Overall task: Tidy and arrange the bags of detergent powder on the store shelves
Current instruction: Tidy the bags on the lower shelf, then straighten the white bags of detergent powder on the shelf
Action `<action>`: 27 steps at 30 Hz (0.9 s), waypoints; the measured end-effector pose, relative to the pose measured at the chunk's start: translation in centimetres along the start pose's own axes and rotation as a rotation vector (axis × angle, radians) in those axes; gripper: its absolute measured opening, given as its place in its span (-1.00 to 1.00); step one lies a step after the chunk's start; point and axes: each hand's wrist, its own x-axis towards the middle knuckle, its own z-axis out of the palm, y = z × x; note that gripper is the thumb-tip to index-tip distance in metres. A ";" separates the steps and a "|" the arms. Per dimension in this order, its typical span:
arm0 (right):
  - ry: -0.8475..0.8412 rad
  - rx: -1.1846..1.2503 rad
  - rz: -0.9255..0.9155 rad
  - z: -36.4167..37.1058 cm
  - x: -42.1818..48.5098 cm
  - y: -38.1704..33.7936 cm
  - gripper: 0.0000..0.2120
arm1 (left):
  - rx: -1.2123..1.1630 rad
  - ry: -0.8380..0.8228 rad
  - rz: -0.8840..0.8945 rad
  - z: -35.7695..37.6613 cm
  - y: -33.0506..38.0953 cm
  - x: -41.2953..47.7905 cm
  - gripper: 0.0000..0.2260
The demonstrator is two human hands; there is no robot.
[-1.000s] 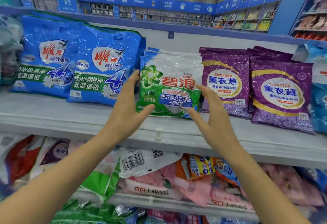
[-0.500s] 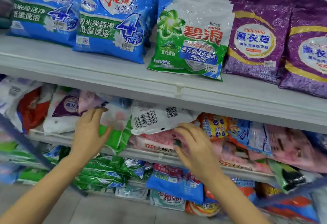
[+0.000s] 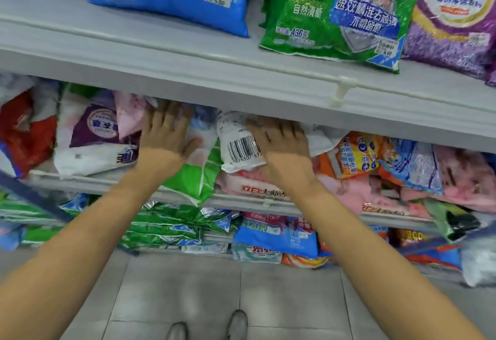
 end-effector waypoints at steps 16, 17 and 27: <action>0.522 0.211 0.125 -4.3 -3.1 0.9 -0.62 | -0.161 0.033 0.038 -0.2 -1.1 -0.1 -0.26; 0.557 0.236 0.114 -4.5 -3.9 0.9 -0.63 | -0.174 0.037 0.049 -0.6 -1.1 -0.3 -0.24; 0.630 0.796 0.498 -11.2 -8.8 0.3 -0.87 | -0.573 0.059 0.106 -5.7 3.1 -2.1 -0.07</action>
